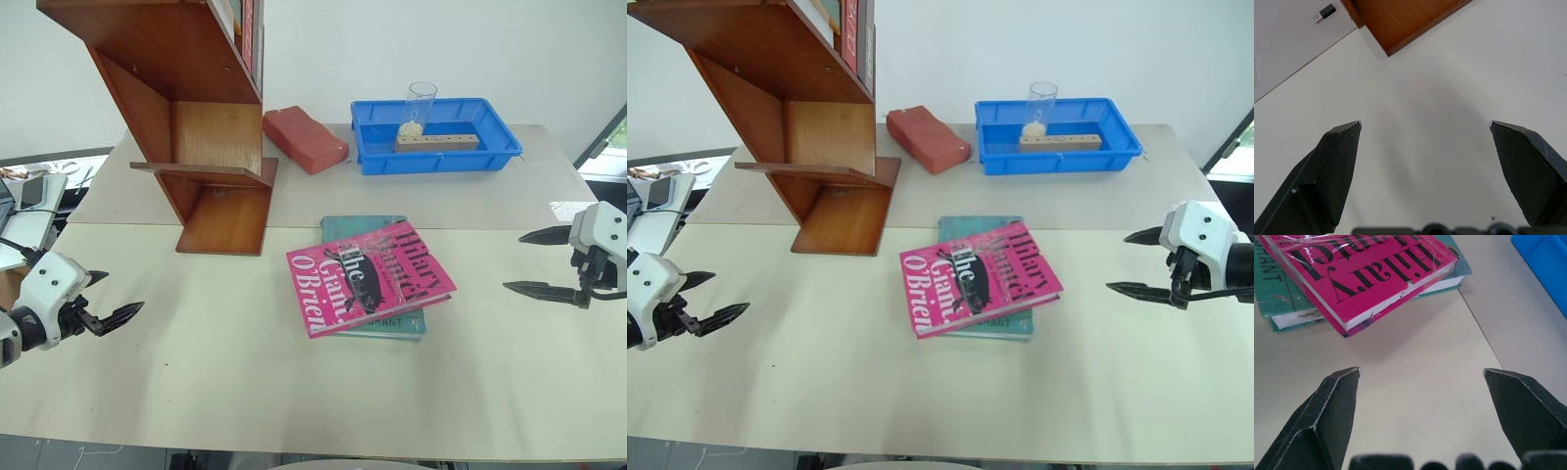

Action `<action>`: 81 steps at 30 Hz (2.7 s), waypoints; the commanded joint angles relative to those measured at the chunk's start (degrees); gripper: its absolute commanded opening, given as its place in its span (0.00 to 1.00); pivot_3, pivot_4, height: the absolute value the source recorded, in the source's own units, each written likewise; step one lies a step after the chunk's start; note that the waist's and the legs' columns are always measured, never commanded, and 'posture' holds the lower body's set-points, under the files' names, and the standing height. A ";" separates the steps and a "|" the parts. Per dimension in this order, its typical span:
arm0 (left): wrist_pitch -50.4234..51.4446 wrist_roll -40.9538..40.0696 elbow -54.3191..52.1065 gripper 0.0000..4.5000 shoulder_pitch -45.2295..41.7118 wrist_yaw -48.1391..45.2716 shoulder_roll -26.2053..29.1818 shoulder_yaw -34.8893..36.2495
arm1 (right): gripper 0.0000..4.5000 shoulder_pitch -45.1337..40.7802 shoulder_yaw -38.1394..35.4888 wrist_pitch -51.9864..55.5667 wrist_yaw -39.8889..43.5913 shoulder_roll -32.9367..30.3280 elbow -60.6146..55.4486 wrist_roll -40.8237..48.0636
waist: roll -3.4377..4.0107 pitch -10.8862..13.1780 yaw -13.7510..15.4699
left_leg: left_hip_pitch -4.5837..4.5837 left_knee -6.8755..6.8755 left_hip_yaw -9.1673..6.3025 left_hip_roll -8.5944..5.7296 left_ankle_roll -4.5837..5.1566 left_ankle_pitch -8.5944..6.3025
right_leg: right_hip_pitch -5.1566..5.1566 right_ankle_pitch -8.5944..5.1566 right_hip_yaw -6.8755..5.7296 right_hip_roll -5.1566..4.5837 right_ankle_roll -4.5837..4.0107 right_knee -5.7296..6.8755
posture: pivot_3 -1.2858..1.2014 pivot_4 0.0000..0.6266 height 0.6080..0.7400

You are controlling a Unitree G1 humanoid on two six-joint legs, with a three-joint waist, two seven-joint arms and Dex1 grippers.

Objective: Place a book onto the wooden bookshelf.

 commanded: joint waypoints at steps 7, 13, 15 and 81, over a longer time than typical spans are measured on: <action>-2.04 0.61 3.50 1.00 -1.92 -2.96 2.04 0.86 | 0.99 3.75 -2.83 0.08 -1.82 -0.49 -3.33 -0.27 | 0.04 -0.03 0.05 | 0.00 0.01 0.03 -0.01 0.00 0.00 | 0.00 0.00 0.02 0.00 0.00 0.00 | 0.52 0.24 1.00; -2.46 1.55 3.92 1.00 -2.28 -3.90 2.48 -0.02 | 0.99 5.30 -2.34 0.78 -3.94 -0.96 -4.51 -2.03 | 0.04 -0.03 0.06 | 0.01 0.01 0.03 0.00 0.00 0.00 | -0.01 0.00 0.01 0.00 0.01 0.02 | 0.52 0.24 1.00; -3.07 1.69 4.08 1.00 -2.78 -4.11 2.28 -0.40 | 0.99 5.38 -2.53 1.15 -4.55 -0.42 -4.95 -1.98 | 0.04 -0.03 0.07 | 0.01 0.01 0.03 0.00 0.00 0.00 | -0.01 0.00 0.01 0.00 0.01 0.02 | 0.52 0.24 1.00; 8.80 0.17 -2.51 0.00 -27.19 0.12 -18.61 -27.75 | 0.00 -10.62 18.66 -9.02 -15.11 16.76 3.99 -15.21 | 0.21 -0.25 1.00 | -0.53 0.84 -0.31 -0.15 0.19 -0.05 | 0.18 0.13 -0.16 0.12 0.40 0.04 | 0.52 0.24 1.00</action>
